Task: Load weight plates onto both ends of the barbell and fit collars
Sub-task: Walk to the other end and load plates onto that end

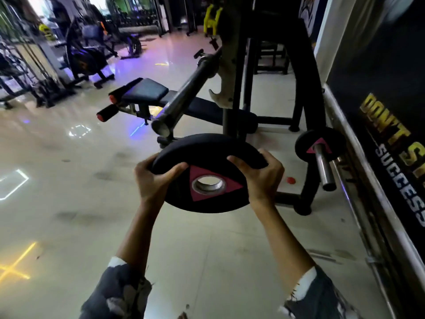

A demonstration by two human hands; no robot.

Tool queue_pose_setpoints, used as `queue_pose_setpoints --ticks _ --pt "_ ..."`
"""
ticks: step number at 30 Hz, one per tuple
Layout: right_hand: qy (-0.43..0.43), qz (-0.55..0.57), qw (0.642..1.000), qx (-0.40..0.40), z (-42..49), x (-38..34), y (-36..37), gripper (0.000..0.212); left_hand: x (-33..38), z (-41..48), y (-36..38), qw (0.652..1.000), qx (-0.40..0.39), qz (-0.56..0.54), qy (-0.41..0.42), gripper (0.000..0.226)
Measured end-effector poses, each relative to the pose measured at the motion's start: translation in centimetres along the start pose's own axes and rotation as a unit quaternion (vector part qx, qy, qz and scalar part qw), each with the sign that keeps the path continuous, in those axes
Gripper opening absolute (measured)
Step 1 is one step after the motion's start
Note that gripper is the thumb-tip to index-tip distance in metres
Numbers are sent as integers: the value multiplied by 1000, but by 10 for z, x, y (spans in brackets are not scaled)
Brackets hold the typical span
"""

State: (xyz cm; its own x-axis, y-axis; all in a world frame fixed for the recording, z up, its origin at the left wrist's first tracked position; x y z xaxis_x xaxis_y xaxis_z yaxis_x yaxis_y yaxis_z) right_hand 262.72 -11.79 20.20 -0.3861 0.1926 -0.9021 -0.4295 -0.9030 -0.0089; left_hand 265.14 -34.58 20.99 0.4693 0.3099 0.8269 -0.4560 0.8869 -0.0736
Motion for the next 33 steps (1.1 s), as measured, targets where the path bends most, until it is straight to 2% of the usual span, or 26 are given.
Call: queue_pose_setpoints --ticks 5,9,15,18,23,28,33 --pt "4 23 999 33 14 -21 88 71 -12 83 -49 999 -29 -6 26 13" --pt "17 9 997 69 31 -31 138 62 -33 146 -64 997 -60 -32 38 18" --pt "17 -41 991 124 52 -28 157 58 -63 190 -42 990 -112 -67 55 23" --pt "18 -68 990 123 73 -26 166 53 -81 212 -28 992 -82 -55 79 37" --pt "-6 -86 987 139 114 -10 182 42 -97 244 2 985 -60 7 164 47" --pt "-15 -73 987 144 163 14 200 58 -123 288 36 983 -69 22 167 48" --pt "1 -94 986 137 231 43 221 56 -149 339 74 986 -41 51 151 57"
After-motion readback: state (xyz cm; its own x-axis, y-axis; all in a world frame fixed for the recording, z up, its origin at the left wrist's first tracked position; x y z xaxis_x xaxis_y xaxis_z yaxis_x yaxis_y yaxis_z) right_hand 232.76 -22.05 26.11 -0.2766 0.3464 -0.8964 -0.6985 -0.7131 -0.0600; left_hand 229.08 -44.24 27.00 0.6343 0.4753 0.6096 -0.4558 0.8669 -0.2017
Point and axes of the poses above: each hand's wrist, its own z-axis towards the middle knuckle, its own y-axis out of the palm, x = y × z, the point moved 5 cm from there along z, towards the middle knuckle, and after that the axes turned 4 degrees about y, right-handed, at the moved point
